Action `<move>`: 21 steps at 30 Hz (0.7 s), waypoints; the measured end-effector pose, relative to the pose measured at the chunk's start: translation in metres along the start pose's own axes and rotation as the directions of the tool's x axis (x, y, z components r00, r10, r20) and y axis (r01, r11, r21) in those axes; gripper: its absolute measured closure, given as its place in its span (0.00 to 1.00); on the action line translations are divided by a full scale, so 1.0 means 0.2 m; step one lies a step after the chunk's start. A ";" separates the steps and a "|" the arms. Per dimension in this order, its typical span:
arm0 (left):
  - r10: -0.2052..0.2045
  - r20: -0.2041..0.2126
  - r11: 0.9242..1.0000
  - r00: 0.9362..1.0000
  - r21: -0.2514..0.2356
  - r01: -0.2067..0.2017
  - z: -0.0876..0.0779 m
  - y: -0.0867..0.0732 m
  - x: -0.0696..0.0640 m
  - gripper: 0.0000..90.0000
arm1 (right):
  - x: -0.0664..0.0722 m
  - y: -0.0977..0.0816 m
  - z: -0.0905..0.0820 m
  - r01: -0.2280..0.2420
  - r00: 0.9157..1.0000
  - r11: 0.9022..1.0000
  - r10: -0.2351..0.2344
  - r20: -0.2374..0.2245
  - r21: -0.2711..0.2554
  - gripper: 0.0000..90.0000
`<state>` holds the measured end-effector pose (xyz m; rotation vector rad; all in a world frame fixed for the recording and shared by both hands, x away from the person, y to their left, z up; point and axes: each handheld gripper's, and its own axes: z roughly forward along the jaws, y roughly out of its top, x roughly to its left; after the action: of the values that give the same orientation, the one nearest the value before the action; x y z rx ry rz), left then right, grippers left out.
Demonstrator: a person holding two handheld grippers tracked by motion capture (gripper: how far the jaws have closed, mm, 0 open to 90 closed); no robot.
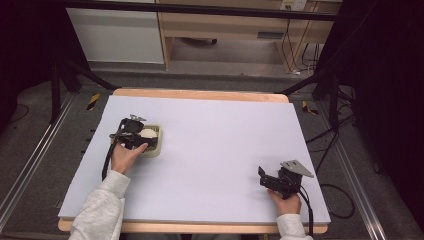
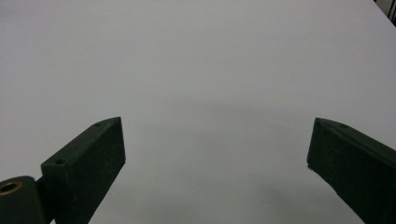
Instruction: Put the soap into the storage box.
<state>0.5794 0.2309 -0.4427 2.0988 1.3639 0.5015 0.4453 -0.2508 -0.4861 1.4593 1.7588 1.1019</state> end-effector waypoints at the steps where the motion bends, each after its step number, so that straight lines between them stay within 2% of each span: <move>1: 0.000 0.000 1.000 1.000 -0.002 0.000 0.00 0.00 0.00 0.27 | 0.00 0.00 0.00 0.000 1.000 1.000 0.000 0.000 -0.001 0.05; 14: 0.004 -0.010 1.000 1.000 -0.011 -0.004 0.00 -0.01 0.00 0.26 | 0.00 0.00 0.00 0.003 1.000 1.000 -0.003 -0.001 -0.001 0.05; 21: 0.005 -0.010 0.999 1.000 -0.049 -0.006 -0.05 0.00 -0.01 0.26 | 0.00 0.00 0.00 0.004 1.000 1.000 -0.004 0.000 -0.003 0.05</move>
<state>0.5729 0.2327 -0.4349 2.0633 1.3382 0.5431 0.4448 -0.2506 -0.4859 1.4533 1.7585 1.1024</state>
